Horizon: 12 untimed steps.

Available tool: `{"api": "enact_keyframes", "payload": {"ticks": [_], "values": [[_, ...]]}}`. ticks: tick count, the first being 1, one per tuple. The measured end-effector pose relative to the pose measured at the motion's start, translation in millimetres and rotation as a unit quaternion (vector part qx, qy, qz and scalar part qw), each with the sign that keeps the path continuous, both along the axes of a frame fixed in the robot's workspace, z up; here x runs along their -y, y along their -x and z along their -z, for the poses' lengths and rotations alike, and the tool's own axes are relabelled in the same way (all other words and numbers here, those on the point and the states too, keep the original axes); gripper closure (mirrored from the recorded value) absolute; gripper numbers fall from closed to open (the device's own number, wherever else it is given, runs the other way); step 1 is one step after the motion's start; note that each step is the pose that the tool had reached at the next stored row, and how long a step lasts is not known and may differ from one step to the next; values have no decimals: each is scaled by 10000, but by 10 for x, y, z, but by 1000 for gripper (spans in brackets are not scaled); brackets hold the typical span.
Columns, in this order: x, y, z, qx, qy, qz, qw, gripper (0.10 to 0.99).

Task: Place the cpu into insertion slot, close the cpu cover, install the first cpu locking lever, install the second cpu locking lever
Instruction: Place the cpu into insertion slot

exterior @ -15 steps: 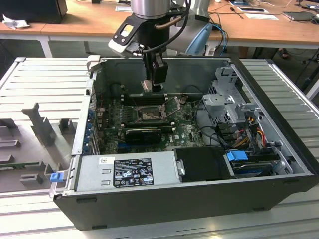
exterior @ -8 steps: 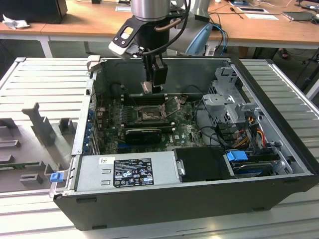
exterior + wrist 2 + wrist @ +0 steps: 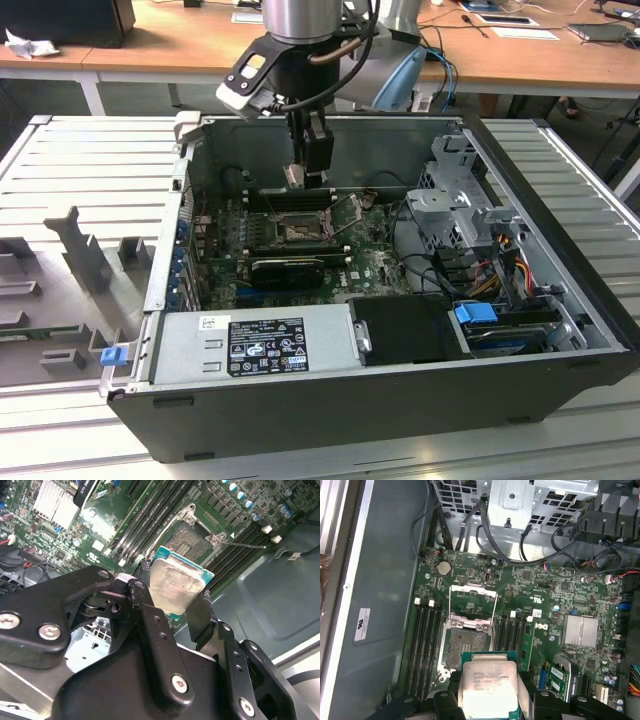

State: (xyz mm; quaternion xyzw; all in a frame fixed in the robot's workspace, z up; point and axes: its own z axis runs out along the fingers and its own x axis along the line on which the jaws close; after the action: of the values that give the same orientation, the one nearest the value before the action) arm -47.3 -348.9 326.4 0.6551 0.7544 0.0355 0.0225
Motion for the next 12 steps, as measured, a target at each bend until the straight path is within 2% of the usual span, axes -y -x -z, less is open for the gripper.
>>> {"api": "enact_keyframes", "payload": {"ticks": [12], "values": [[0, 0, 16, 0, 0, 215, 9998, 557]]}}
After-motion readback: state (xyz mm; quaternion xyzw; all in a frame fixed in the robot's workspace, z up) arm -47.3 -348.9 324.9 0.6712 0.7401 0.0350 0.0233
